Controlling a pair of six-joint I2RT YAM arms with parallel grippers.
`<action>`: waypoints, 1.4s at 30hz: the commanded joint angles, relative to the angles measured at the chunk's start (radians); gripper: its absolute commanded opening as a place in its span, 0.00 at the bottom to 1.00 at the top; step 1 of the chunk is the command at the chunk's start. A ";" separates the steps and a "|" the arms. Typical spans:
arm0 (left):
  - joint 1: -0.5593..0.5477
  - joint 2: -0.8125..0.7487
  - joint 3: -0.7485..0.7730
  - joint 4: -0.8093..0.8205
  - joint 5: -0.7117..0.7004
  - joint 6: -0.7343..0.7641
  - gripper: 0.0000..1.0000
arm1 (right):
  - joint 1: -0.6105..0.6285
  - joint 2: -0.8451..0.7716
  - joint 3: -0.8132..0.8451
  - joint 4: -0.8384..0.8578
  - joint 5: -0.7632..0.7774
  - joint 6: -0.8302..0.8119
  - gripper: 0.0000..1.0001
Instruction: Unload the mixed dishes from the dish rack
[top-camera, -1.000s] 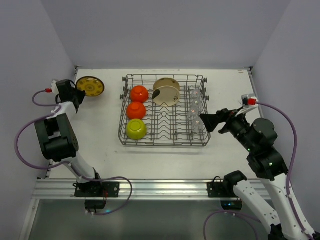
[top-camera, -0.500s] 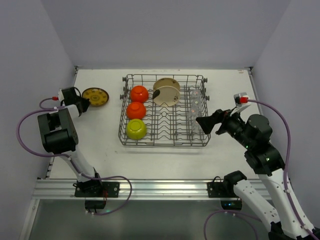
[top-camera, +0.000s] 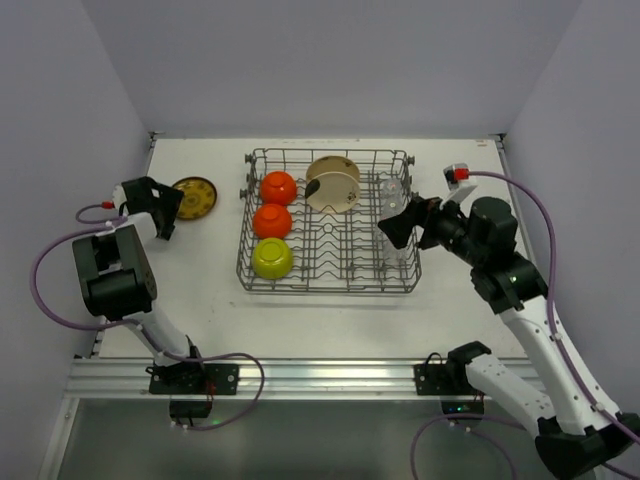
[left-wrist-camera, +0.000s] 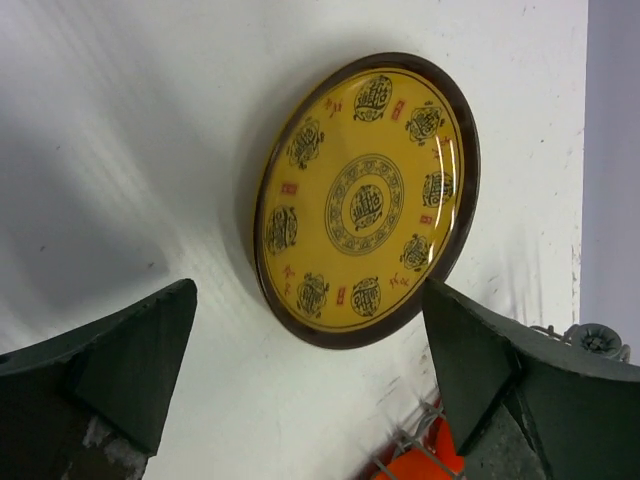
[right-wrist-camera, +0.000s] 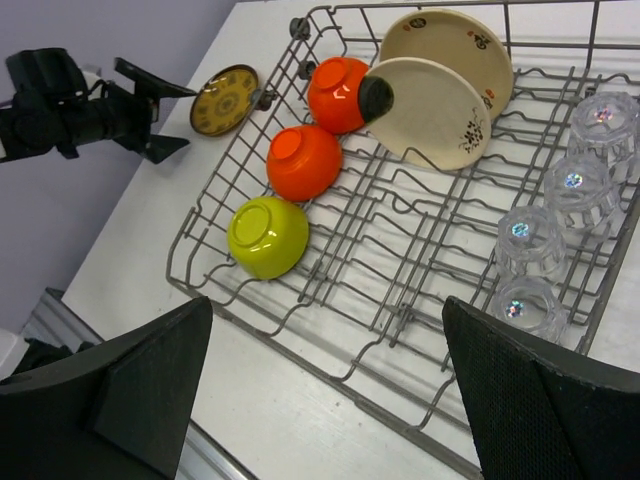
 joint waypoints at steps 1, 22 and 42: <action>0.003 -0.106 0.021 -0.163 -0.053 -0.004 0.99 | -0.001 0.116 0.119 0.062 0.027 -0.042 0.99; -0.379 -1.071 -0.123 -0.602 -0.030 0.595 1.00 | 0.101 0.893 0.532 0.190 0.131 -1.028 0.99; -0.422 -1.144 -0.229 -0.571 -0.055 0.617 1.00 | 0.111 1.162 0.676 0.160 0.029 -1.203 0.67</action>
